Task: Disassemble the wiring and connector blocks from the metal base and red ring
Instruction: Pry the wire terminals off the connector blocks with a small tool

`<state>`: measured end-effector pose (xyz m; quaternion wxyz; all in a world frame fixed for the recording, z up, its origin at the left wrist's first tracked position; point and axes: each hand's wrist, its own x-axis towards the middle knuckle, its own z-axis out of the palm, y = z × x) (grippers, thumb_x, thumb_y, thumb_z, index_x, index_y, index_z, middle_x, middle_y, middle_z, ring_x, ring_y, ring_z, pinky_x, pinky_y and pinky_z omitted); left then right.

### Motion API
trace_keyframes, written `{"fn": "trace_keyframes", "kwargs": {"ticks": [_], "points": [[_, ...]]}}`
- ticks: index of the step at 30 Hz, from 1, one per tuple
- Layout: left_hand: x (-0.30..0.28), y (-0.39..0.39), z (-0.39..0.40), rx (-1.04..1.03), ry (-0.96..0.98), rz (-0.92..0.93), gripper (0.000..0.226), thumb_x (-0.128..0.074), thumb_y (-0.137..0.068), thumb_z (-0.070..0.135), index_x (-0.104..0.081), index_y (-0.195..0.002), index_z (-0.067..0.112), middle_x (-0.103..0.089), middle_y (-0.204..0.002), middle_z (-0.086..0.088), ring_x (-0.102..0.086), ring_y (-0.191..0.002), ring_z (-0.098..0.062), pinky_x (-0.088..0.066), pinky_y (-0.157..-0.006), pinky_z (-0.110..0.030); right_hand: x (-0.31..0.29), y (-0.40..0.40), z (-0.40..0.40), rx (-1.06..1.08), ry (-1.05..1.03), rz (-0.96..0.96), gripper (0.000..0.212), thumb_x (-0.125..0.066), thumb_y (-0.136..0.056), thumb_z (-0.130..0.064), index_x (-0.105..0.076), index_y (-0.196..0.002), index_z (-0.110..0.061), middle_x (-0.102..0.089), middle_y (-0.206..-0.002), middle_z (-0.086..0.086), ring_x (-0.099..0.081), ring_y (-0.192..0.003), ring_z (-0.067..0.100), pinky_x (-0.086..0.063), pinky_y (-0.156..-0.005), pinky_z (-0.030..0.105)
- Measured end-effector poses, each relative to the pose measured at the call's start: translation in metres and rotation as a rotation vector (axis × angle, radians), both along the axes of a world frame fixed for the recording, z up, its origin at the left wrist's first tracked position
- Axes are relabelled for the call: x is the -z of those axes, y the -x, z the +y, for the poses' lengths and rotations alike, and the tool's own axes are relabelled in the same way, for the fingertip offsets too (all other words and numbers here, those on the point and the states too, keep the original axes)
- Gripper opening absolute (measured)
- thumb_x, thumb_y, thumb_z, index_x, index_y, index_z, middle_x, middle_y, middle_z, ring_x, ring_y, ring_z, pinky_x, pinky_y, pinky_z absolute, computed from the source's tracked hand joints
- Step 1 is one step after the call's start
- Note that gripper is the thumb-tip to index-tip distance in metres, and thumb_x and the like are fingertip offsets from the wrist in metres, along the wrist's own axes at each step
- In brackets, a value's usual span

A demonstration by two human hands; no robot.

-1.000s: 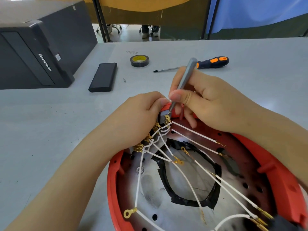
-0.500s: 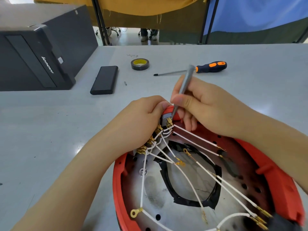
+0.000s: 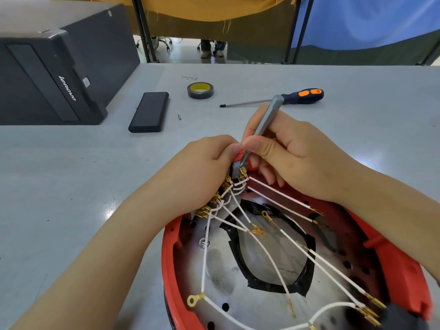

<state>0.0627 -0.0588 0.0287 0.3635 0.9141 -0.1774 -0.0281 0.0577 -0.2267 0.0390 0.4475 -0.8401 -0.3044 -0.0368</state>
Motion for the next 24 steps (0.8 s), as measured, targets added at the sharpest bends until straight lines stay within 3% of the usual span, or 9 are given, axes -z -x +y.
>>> {"fn": "trace_keyframes", "kwargs": {"ticks": [7,12,19,24], "points": [[0.001,-0.001,0.001,-0.016,0.002,-0.003,0.03,-0.034,-0.1,0.036,-0.062,-0.092,0.029,-0.055,-0.054,0.021,-0.049,-0.053,0.007,-0.035,-0.05,-0.01,0.0,-0.006,0.004,0.037,-0.048,0.075,0.016,-0.045,-0.1,-0.025,-0.048,-0.084,-0.029,-0.056,-0.06,-0.001,-0.048,-0.037,0.008,-0.036,-0.041,0.01],[0.001,-0.001,0.0,-0.028,0.011,0.008,0.031,-0.034,-0.1,0.034,-0.063,-0.095,0.025,-0.052,-0.048,0.015,-0.046,-0.045,0.005,-0.034,-0.045,-0.012,-0.006,-0.021,0.011,0.085,0.007,0.204,0.019,-0.043,-0.1,-0.028,-0.048,-0.083,-0.021,-0.053,-0.052,-0.003,-0.039,-0.028,0.007,-0.03,-0.031,0.014],[0.002,-0.002,0.0,-0.026,0.026,0.011,0.032,-0.034,-0.101,0.033,-0.063,-0.097,0.023,-0.054,-0.062,0.004,-0.046,-0.052,0.002,-0.036,-0.051,-0.017,-0.008,-0.026,0.016,0.098,0.049,0.226,0.022,-0.043,-0.1,-0.03,-0.051,-0.083,-0.019,-0.052,-0.049,-0.004,-0.038,-0.028,0.008,-0.031,-0.031,0.017],[0.001,-0.001,0.002,-0.01,0.017,0.017,0.03,-0.035,-0.1,0.036,-0.059,-0.083,0.033,-0.053,-0.054,0.027,-0.048,-0.052,0.008,-0.035,-0.049,-0.008,-0.001,-0.012,0.007,0.059,-0.137,0.168,0.018,-0.042,-0.101,-0.021,-0.048,-0.084,-0.022,-0.05,-0.053,-0.003,-0.041,-0.033,0.006,-0.034,-0.036,0.013]]}}
